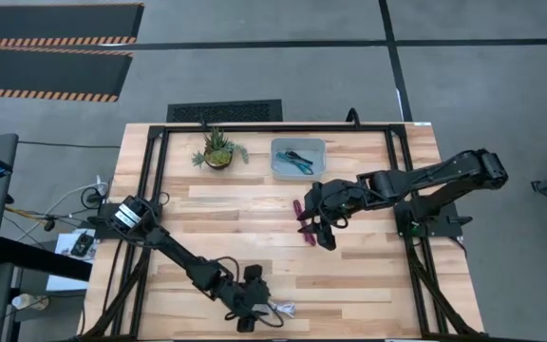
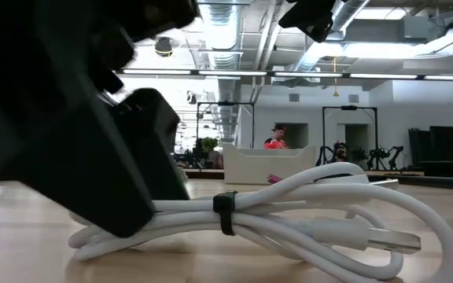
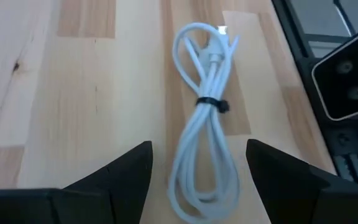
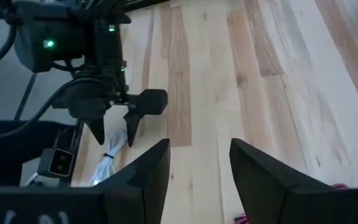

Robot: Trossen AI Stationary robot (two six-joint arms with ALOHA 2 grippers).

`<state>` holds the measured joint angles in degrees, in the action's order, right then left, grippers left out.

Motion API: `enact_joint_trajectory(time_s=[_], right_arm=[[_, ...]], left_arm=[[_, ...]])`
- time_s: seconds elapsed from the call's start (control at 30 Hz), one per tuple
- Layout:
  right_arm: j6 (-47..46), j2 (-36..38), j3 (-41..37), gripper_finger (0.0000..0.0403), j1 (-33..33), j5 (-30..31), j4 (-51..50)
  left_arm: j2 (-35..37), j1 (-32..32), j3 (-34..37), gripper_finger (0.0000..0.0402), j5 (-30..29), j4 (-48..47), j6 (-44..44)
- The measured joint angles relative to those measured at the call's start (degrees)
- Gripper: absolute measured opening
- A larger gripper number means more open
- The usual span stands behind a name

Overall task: Pick and place USB-C Cables
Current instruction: Put the white charger cable into the white bin

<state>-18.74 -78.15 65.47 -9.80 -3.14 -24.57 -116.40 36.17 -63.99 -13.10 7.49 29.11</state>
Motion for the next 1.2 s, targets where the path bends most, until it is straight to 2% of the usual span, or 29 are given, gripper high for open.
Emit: enact_joint_trajectory(time_s=[0.17,0.37,0.47,0.6,0.97,1.07,1.2], right_arm=[[-3.5,0.0,0.0,0.0187,-0.8,0.2,0.0],[-3.9,0.0,0.0,0.0187,-2.3,0.2,0.3],[-3.9,0.0,0.0,0.0185,-2.5,0.2,0.8],[-3.9,0.0,0.0,0.0183,-2.6,0.2,0.8],[-3.3,0.0,0.0,0.0182,-2.6,1.4,0.8],[-3.3,0.0,0.0,0.0182,-2.6,2.7,0.8],[-3.6,0.0,0.0,0.0182,-2.6,3.5,0.8]], left_arm=[[-0.1,1.7,0.0,0.0249,-6.4,-0.5,0.6],[-1.7,2.2,-0.1,0.0249,-9.0,-0.4,3.7],[-1.7,2.5,-0.2,0.0236,-10.4,-2.3,5.6],[-1.7,2.5,-0.2,0.019,-13.6,-4.6,5.4],[-1.6,2.2,-0.2,0.0021,-15.0,-7.1,1.4],[-1.7,2.2,-0.1,0.0011,-16.3,-6.2,0.1],[-1.8,2.0,0.0,0.0014,-20.2,-6.6,3.9]])
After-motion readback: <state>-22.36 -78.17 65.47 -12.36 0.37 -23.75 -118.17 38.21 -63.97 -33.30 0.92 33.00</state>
